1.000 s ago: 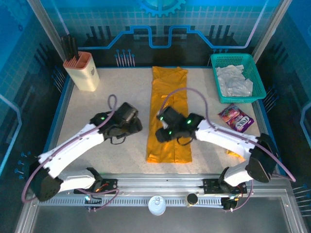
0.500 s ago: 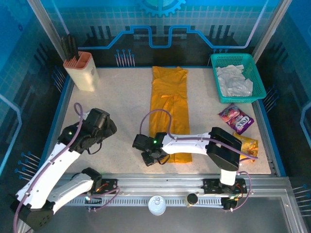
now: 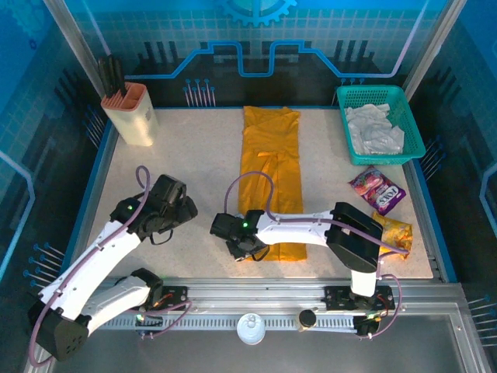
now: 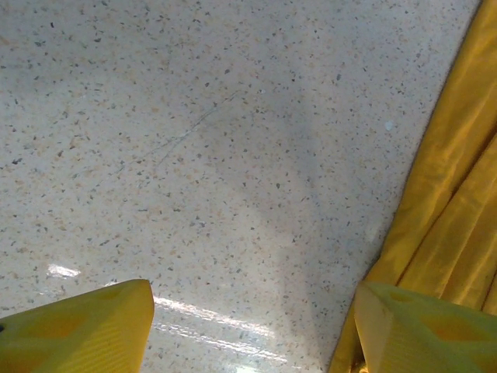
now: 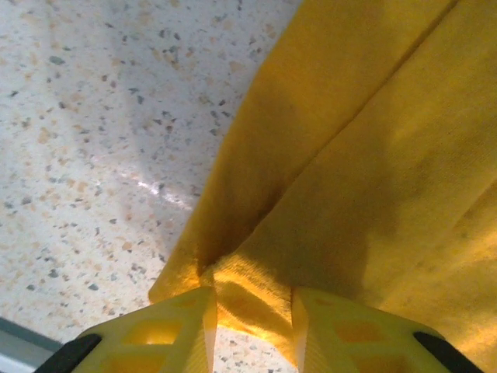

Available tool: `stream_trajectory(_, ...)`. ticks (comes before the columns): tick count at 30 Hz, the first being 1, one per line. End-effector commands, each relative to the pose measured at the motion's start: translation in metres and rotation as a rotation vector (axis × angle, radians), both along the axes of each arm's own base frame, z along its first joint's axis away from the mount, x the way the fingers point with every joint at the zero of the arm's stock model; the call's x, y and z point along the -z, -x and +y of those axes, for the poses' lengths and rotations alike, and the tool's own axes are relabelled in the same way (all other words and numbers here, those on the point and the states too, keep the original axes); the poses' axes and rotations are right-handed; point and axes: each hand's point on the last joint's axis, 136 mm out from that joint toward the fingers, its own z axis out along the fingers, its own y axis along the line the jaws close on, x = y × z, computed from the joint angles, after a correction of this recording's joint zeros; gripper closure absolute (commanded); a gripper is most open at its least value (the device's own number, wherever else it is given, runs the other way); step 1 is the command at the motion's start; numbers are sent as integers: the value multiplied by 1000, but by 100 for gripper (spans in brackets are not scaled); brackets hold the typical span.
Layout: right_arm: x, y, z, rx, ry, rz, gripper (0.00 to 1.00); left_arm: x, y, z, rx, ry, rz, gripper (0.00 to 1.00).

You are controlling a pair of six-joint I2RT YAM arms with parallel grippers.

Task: Fold and stack the t-shirts

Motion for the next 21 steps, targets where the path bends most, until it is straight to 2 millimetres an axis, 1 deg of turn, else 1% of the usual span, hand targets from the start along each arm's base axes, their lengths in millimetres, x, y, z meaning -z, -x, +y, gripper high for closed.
stream_trajectory(1,-3,-11,5,31,-7,-18,69,4,-1,-3,22,9,6,30)
stream_trajectory(14,6,-13,4,41,-9,0,82,15,-2,-10,34,35,30,30)
stream_trajectory(15,6,-13,4,42,-11,1,82,15,-1,-10,36,35,31,30)
stream_trajectory(19,1,-14,8,45,-34,-1,72,19,0,-12,39,44,39,30)
stream_trajectory(21,0,-13,10,47,-42,-1,69,20,0,-13,41,48,42,30)
